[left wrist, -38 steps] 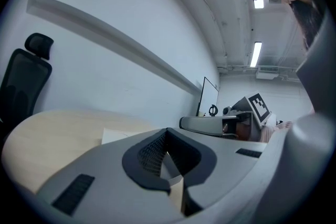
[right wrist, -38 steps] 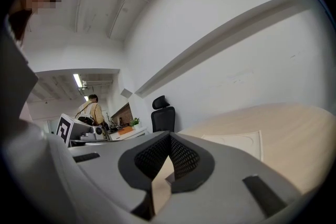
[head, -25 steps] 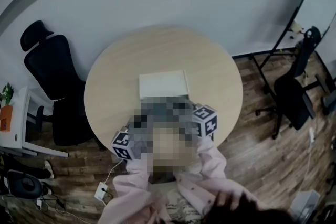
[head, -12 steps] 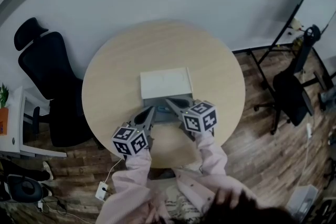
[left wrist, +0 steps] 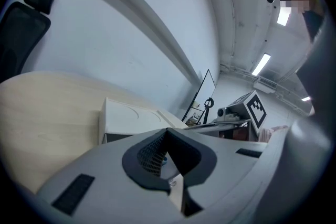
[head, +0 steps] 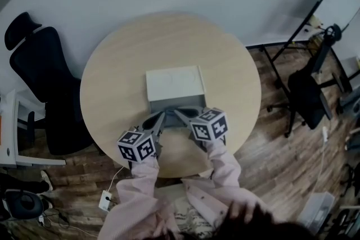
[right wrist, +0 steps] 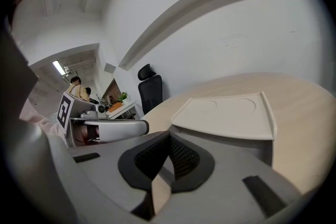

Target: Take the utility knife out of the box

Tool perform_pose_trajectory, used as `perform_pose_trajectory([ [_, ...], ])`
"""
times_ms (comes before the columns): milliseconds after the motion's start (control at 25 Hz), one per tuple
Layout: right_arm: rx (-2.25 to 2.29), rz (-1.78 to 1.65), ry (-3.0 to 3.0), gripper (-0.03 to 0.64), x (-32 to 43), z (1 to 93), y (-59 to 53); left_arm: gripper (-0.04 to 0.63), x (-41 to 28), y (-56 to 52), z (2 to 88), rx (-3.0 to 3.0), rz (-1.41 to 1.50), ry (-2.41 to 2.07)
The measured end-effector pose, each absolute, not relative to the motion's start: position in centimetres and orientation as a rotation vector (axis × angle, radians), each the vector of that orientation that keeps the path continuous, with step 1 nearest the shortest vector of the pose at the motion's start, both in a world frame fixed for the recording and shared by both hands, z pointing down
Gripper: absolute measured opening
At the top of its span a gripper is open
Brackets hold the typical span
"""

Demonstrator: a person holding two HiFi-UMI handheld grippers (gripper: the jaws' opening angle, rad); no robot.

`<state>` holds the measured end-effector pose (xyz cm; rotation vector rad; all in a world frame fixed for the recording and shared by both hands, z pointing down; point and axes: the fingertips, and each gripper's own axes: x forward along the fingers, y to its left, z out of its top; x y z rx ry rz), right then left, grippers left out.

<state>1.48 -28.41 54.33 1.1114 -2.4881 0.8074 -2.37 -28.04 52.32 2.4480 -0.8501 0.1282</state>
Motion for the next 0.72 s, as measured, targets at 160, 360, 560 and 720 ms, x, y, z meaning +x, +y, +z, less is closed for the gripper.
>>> perform_pose_trajectory([
  [160,1.088,0.826,-2.48,-0.015,1.4,54.7,-28.8,0.009,-2.3,-28.4,52.7,2.42,0.122,-0.851],
  [360,1.013,0.843,-2.455,-0.014,1.1,55.3,-29.5,0.009,-2.1,-29.1,52.8,2.38,0.099,-0.866],
  [560,0.948,0.87,-2.412,-0.014,1.0,57.3,-29.4,0.009,-2.0,-29.6,53.1,2.345,0.091,-0.883],
  [720,0.909,0.88,-2.394,-0.014,1.0,58.0,-29.6,0.009,-1.9,-29.7,53.3,2.333,0.106,-0.875],
])
